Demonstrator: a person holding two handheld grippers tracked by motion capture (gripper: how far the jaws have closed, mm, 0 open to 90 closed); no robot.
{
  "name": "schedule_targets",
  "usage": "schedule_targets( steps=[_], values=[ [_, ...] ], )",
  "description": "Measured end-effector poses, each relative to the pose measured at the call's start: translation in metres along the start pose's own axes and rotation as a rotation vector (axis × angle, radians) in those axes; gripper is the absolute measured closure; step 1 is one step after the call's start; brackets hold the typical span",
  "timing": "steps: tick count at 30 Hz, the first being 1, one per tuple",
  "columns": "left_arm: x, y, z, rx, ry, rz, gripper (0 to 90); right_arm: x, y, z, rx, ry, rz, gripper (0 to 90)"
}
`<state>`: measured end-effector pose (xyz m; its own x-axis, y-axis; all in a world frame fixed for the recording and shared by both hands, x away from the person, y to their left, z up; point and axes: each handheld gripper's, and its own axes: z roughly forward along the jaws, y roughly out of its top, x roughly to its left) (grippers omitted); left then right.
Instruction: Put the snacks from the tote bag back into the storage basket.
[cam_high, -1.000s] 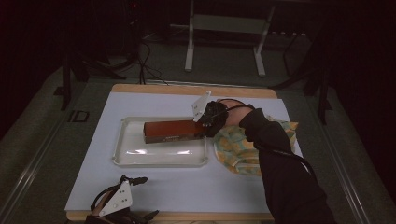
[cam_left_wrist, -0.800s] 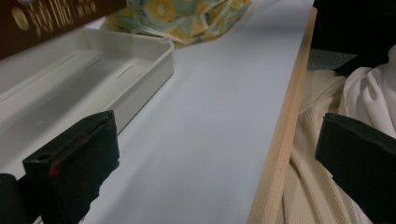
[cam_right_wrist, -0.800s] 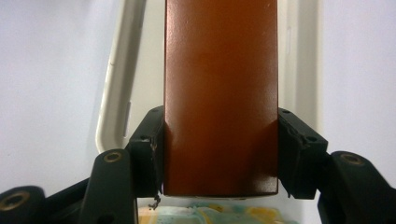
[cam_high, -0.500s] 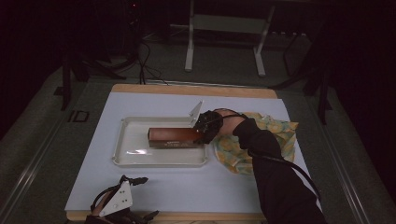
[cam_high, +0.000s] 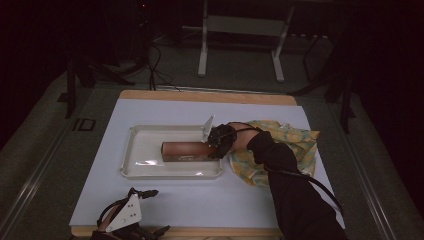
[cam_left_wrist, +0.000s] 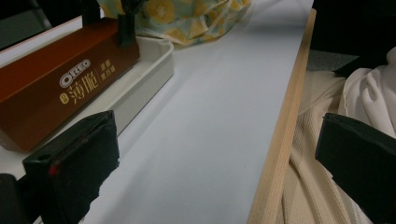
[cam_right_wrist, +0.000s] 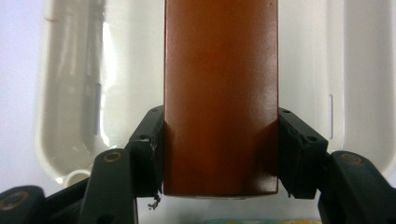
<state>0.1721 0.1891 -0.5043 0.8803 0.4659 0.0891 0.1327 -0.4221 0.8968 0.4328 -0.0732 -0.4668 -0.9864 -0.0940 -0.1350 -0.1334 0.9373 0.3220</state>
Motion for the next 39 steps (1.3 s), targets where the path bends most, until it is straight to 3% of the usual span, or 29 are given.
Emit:
schedule_targets(
  steps=[6, 13, 25, 32, 39],
  values=[
    [0.0, 0.0, 0.0, -0.001, -0.003, 0.001, 0.0, -0.001, 0.0, 0.004, 0.01, -0.005, -0.004, 42.5],
    [0.0, 0.0, 0.0, -0.007, -0.006, -0.003, 0.0, -0.003, 0.0, 0.008, 0.031, 0.005, 0.031, 40.7],
    [0.0, 0.0, 0.0, -0.008, -0.01, -0.004, 0.0, -0.004, 0.001, 0.009, 0.041, 0.002, 0.018, 38.2],
    [0.0, 0.0, 0.0, -0.007, -0.011, -0.005, 0.0, -0.004, 0.003, 0.004, 0.02, 0.016, 0.026, 37.5],
    [0.0, 0.0, 0.001, -0.006, -0.012, -0.003, 0.0, -0.005, 0.005, -0.01, 0.003, -0.011, 0.02, 34.8]
  ],
)
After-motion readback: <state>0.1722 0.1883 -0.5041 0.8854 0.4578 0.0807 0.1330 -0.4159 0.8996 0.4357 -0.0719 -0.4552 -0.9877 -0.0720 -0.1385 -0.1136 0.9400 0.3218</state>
